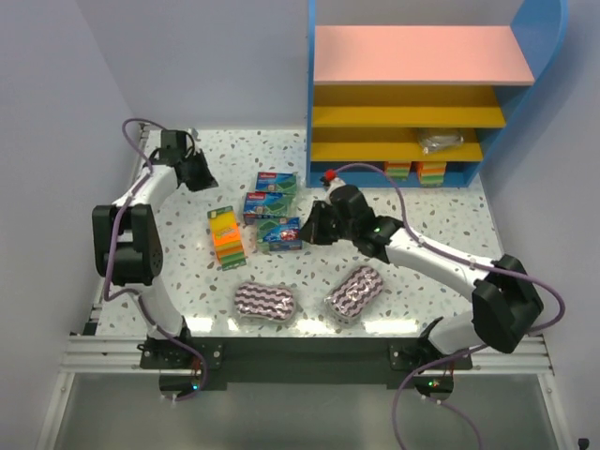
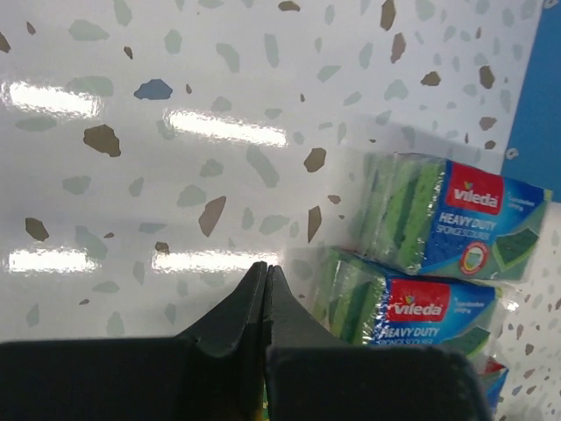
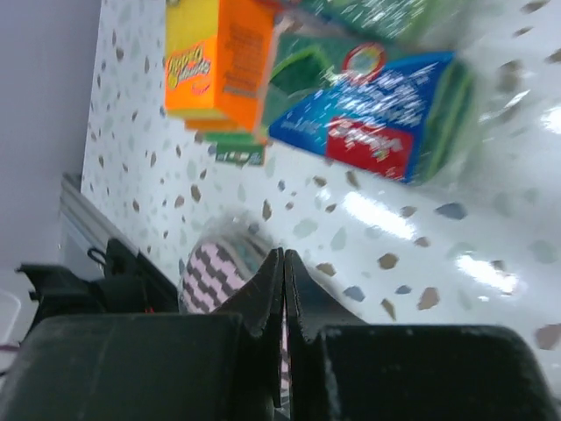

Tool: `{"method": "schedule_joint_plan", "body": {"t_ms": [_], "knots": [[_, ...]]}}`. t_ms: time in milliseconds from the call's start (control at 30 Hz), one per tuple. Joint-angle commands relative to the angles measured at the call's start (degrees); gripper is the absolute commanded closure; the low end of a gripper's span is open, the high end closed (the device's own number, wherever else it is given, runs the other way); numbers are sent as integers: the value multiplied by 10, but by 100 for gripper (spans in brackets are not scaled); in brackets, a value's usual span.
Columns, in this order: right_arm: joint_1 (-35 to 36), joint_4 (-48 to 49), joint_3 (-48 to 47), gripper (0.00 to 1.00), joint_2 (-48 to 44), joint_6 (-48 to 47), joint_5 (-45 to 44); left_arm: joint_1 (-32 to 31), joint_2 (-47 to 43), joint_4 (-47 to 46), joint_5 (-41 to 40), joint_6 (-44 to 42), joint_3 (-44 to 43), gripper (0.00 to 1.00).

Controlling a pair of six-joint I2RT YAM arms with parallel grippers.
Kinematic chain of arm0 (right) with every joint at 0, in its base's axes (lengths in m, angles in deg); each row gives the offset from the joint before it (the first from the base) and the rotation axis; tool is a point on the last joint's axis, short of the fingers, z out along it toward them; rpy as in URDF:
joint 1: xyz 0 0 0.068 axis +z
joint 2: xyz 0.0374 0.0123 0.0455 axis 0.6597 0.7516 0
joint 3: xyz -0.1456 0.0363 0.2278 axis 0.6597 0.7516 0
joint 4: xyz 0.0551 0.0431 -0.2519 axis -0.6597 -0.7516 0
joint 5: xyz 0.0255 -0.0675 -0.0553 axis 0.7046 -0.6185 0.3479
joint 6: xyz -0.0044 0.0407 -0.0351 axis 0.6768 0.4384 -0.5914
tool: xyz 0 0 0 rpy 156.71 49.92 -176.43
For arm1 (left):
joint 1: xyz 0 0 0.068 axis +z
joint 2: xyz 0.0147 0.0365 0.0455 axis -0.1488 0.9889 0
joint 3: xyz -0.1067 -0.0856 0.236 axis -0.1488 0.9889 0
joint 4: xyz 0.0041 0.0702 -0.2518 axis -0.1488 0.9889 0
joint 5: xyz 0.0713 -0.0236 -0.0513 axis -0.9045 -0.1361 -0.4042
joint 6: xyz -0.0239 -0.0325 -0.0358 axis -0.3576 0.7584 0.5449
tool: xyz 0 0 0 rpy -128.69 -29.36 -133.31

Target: Place and organize the cleaning sponges onto the shelf

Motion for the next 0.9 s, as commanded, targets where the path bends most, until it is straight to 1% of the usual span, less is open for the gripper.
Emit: {"method": "schedule_joint_plan", "body": {"t_ms": [0, 67, 100, 267, 400, 600, 700, 733, 767, 833, 867], "knots": [[61, -3, -39, 100, 31, 6, -20, 6, 24, -5, 8, -23, -19, 100], [95, 0, -62, 100, 50, 20, -24, 6, 28, -6, 6, -25, -9, 100], [105, -2, -72, 100, 76, 26, -29, 6, 26, -11, 4, -25, -1, 100], [155, -6, -136, 100, 146, 58, -40, 5, -3, -26, -10, -13, 72, 100], [164, -19, -167, 98, 180, 78, -60, 6, -29, -37, 1, -14, 140, 100], [174, -35, -200, 98, 214, 93, -69, 6, -119, -34, 8, -8, 234, 100], [181, -64, -211, 92, 221, 99, -80, 6, -191, -16, 9, 1, 270, 100], [185, -69, -213, 81, 223, 106, -81, 6, -206, -11, 9, 2, 278, 100], [188, -78, -217, 74, 224, 108, -81, 5, -219, -7, 10, 3, 286, 100], [196, -99, -224, 65, 227, 113, -96, 6, -258, 10, 13, 8, 305, 100], [203, -103, -226, 62, 230, 122, -98, 6, -270, 15, 16, 9, 311, 100]]}}
